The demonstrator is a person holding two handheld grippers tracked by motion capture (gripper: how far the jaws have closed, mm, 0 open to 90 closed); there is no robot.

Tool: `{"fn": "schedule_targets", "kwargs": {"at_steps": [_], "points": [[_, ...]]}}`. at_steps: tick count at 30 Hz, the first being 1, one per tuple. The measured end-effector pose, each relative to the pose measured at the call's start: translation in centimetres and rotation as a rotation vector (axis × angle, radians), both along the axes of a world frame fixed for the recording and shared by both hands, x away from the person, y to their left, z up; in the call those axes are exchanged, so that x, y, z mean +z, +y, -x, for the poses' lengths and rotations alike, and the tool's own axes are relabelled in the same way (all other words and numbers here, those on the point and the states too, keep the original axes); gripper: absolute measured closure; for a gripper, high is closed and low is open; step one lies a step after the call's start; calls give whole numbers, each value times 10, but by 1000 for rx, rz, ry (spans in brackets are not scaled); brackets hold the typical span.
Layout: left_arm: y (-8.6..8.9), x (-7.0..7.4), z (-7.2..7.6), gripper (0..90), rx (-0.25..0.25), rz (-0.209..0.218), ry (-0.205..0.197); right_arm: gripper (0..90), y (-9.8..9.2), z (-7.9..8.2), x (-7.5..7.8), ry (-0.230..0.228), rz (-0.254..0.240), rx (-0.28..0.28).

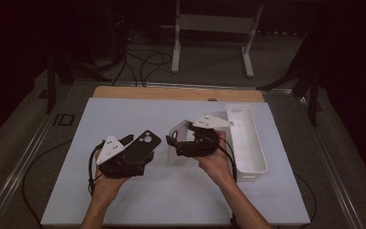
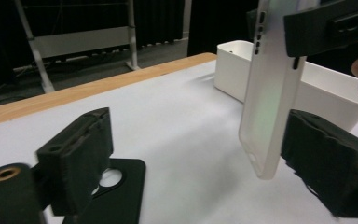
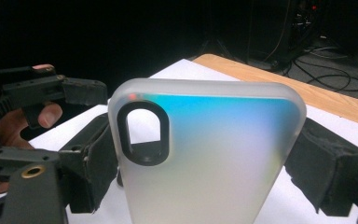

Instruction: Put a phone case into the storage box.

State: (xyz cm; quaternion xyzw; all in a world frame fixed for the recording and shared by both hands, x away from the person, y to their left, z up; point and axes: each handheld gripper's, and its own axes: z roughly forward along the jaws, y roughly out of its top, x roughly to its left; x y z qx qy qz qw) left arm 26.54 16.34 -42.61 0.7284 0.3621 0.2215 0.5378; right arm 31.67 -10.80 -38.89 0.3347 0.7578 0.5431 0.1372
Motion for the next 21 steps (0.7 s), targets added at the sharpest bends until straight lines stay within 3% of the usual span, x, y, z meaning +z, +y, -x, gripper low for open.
{"fn": "schedule_targets", "kwargs": {"at_steps": [6, 21], "points": [[6, 0, 0, 10, 11, -13, -11, 167, -5, -2, 2, -4, 11, -13], [35, -14, 8, 4, 91, -8, -15, 166, -18, -5, 5, -12, 22, -52]]}}
